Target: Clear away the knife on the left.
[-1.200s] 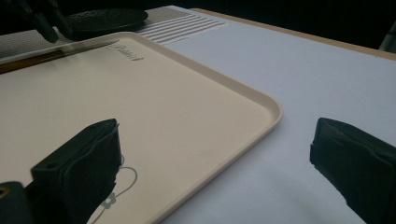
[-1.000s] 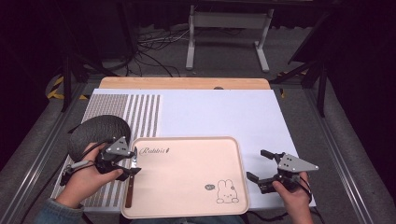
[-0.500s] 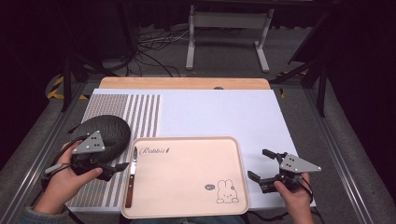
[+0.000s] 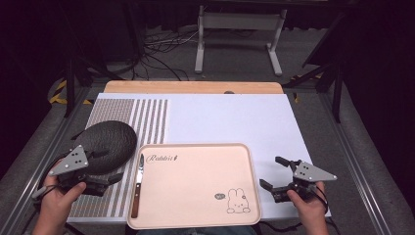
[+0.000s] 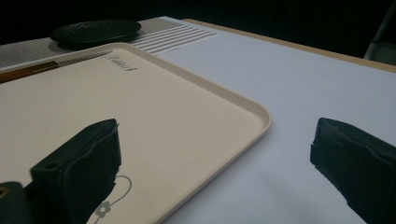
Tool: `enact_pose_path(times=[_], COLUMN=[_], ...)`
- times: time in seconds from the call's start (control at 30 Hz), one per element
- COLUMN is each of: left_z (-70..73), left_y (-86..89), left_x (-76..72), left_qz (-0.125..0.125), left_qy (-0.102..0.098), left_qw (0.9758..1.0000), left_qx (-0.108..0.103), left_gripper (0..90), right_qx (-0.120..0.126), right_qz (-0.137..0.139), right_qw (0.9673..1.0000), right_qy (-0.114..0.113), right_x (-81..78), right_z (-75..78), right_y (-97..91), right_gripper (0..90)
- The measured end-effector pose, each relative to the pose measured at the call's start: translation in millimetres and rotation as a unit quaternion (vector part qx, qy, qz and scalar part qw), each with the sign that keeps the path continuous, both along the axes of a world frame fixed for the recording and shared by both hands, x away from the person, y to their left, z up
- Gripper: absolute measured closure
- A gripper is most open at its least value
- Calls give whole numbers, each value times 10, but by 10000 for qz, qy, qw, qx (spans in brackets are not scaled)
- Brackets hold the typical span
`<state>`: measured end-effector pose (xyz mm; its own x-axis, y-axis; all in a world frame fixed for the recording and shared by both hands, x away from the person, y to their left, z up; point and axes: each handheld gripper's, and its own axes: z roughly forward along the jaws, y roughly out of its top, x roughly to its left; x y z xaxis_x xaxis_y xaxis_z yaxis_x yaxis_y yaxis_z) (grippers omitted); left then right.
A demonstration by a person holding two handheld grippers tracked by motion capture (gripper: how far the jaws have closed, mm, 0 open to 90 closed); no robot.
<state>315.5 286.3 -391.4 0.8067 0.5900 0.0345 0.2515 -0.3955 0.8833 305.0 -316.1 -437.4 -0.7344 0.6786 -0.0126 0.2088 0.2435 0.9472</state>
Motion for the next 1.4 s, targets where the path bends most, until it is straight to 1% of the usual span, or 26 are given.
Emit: enact_pose_path(times=[0.1,0.13,0.17,0.23,0.27,0.3,0.37,0.47,0.53,0.63,0.67,0.8,0.83,0.87,0.9,0.93,0.97,1.0,1.03,1.1,1.13,1.17,1.2,1.23,1.33,1.4], left_z=[-62,-87,-104,-152,-173,-185,-228,-281,-323,-372,-394,-464,-486,-502,-521,-535,-558,-576,-609,-641,-660,-660,-681,-682,-689,-702], left_y=[43,62,70,90,98,105,114,147,170,211,214,258,262,276,284,291,295,305,309,327,339,339,348,350,343,334], left_x=[-34,-43,-48,-62,-69,-76,-91,-107,-120,-123,-121,-120,-121,-123,-122,-123,-118,-113,-105,-91,-80,-80,-80,-80,-78,-75], left_qz=[52,54,27,56,74,62,101,142,184,228,233,226,245,232,234,227,278,285,322,352,371,371,413,431,459,446], left_qy=[-93,-128,-102,-140,-199,-193,-309,-409,-483,-499,-539,-490,-511,-457,-458,-418,-447,-414,-425,-336,-323,-323,-270,-280,-272,-241], left_qw=[9998,9995,9993,9985,9983,9983,9978,9972,9961,9956,9947,9955,9950,9953,9953,9957,9959,9967,9967,9970,9967,9967,9966,9969,9972,9972], left_qx=[-151,-268,-360,-524,-546,-546,-580,-614,-711,-755,-839,-785,-828,-827,-827,-790,-741,-643,-612,-594,-648,-648,-662,-595,-528,-545], left_gripper=[78,76,75,70,70,68,61,60,69,69,69,63,62,59,58,57,57,57,57,57,57,57,57,57,55,52], right_qx=[6,8,17,34,34,32,42,48,40,38,38,44,51,48,62,67,70,68,79,106,105,108,126,116,186,230], right_qz=[-3,-5,-7,-13,-13,-18,-16,-29,-34,-45,-46,-39,-40,-47,-43,-47,-48,-61,-66,-65,-71,-83,-81,-104,-129,-150], right_qw=[10000,10000,10000,10000,10000,10000,10000,10000,10000,10000,10000,9999,9999,9999,9999,9999,9999,9999,9999,9999,9999,9999,9998,9999,9997,9996], right_qy=[-4,-16,-20,-43,-43,-52,-68,-80,-80,-78,-76,-83,-85,-90,-91,-89,-88,-88,-88,-96,-94,-89,-91,-71,-27,-26], right_x=[-1,-1,-2,-2,-2,-4,-7,-10,-12,-13,-13,-13,-14,-14,-13,-11,-9,-9,-9,-9,-9,-8,-2,1,10,16], right_z=[-1,-1,-1,2,2,3,6,9,10,10,9,8,7,6,3,0,-2,-3,-4,-8,-10,-14,-22,-27,-43,-50], right_y=[-2,-7,-9,-11,-11,-11,-12,-15,-17,-19,-18,-20,-22,-25,-25,-26,-28,-30,-32,-36,-39,-44,-47,-53,-62,-77], right_gripper=[24,24,24,24,24,24,24,24,24,23,23,23,23,23,23,23,23,23,23,23,23,23,23,23,22,22])
